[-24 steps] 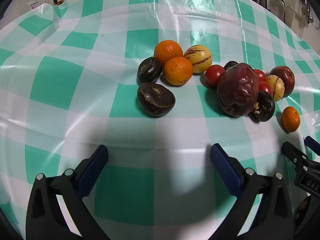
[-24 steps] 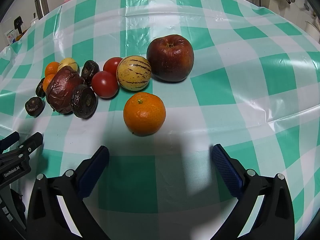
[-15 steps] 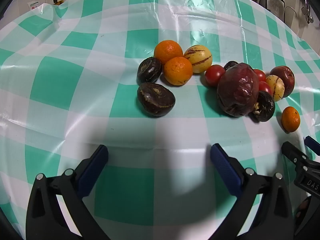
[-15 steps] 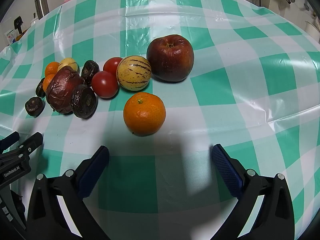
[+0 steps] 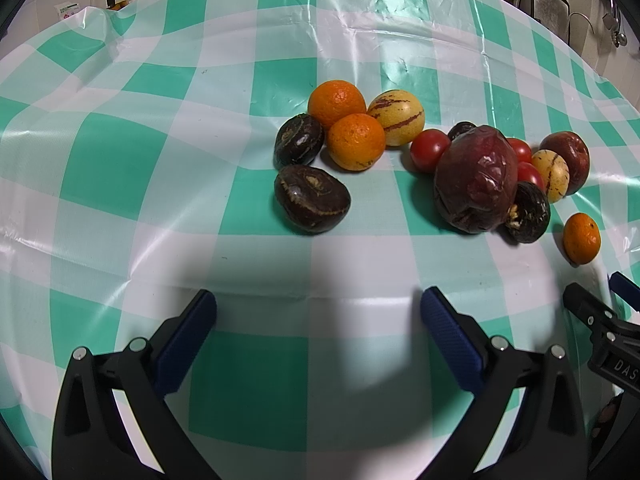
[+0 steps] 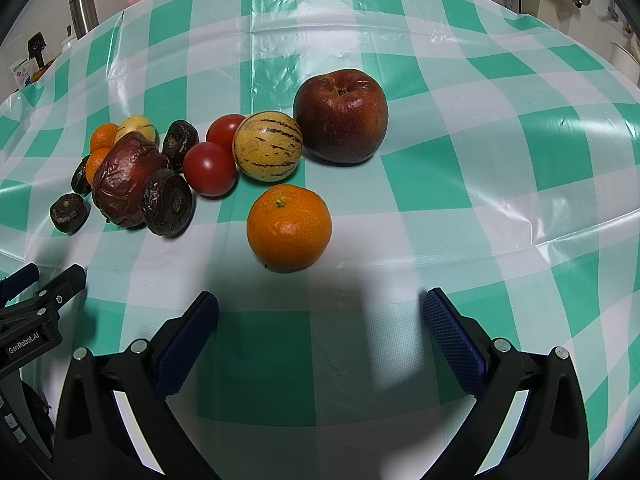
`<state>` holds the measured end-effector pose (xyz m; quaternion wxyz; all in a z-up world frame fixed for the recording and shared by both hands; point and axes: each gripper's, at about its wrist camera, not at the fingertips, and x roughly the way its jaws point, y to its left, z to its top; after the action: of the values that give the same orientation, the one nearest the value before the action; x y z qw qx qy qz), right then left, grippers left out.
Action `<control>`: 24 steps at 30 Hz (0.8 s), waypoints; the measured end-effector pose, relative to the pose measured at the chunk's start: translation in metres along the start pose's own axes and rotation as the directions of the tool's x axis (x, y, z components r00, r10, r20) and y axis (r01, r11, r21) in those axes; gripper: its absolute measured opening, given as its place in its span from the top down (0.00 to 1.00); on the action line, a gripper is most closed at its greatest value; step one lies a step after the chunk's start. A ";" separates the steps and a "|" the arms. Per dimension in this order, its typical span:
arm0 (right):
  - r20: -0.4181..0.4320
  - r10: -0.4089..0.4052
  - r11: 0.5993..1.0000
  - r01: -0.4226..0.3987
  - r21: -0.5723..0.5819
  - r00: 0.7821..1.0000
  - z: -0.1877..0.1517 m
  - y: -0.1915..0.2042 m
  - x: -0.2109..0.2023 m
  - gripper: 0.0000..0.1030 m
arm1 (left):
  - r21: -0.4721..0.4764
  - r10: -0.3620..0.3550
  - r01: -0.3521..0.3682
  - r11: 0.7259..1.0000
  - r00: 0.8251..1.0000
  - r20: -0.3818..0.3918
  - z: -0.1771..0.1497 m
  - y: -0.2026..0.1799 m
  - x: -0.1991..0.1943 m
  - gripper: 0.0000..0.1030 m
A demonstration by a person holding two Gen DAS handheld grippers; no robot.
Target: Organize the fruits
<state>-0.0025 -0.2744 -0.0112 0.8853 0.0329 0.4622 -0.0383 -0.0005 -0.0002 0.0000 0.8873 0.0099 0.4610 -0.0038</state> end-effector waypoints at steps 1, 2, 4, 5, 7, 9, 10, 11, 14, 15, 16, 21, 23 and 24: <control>0.000 0.000 1.000 0.000 0.000 1.000 0.000 0.000 0.000 0.04 | -0.001 0.001 -0.001 1.000 1.000 0.000 0.000 0.000 0.000 0.01; 0.000 0.000 1.000 0.000 0.000 1.000 0.000 0.000 0.000 0.04 | -0.002 0.002 -0.002 1.000 1.000 0.000 -0.002 -0.003 0.003 0.01; 0.000 0.000 1.000 0.000 0.000 1.000 0.000 0.000 0.000 0.04 | -0.002 0.002 -0.002 1.000 1.000 0.000 -0.002 -0.005 0.003 0.01; 0.000 0.000 1.000 0.000 0.000 1.000 0.000 0.000 0.000 0.04 | -0.002 0.002 -0.002 1.000 1.000 0.001 -0.002 -0.005 0.003 0.01; 0.000 0.000 1.000 0.000 0.000 1.000 0.000 0.000 0.000 0.04 | -0.002 0.002 -0.002 1.000 1.000 0.001 -0.002 -0.004 0.002 0.01; 0.000 0.000 1.000 0.000 0.000 1.000 0.000 0.000 0.000 0.04 | -0.001 0.002 -0.002 1.000 1.000 0.001 -0.002 -0.004 0.002 0.01; 0.000 0.000 1.000 0.000 0.000 1.000 0.000 0.000 0.000 0.04 | -0.001 0.002 -0.002 1.000 1.000 0.001 -0.002 -0.004 0.002 0.01; 0.000 0.000 1.000 0.000 0.000 1.000 0.000 0.000 0.000 0.04 | -0.001 0.002 -0.002 1.000 1.000 0.001 -0.002 -0.005 0.003 0.01; 0.000 0.000 1.000 0.000 0.000 1.000 0.000 0.000 0.000 0.04 | -0.001 0.002 -0.002 1.000 1.000 0.000 -0.002 -0.005 0.003 0.01; 0.000 0.000 1.000 0.000 0.000 1.000 0.000 0.000 0.000 0.04 | -0.001 0.002 -0.002 1.000 1.000 0.001 -0.002 -0.005 0.003 0.01; 0.000 0.000 1.000 0.000 0.000 1.000 0.000 0.000 0.000 0.04 | -0.002 0.002 -0.002 1.000 1.000 0.001 -0.002 -0.005 0.003 0.01; 0.000 0.000 1.000 0.000 0.000 1.000 0.000 0.000 0.000 0.04 | -0.002 0.002 -0.002 1.000 1.000 0.000 -0.002 -0.005 0.003 0.01; 0.000 0.000 1.000 0.000 0.000 1.000 0.000 0.000 0.000 0.04 | -0.002 0.002 -0.002 1.000 1.000 0.001 -0.002 -0.005 0.003 0.01; 0.000 0.000 1.000 0.000 0.000 1.000 0.000 0.000 0.000 0.04 | -0.002 0.002 -0.002 1.000 1.000 0.000 -0.002 -0.004 0.002 0.01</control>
<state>-0.0025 -0.2744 -0.0112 0.8853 0.0329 0.4622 -0.0384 -0.0004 -0.0046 -0.0031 0.8874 0.0097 0.4608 -0.0026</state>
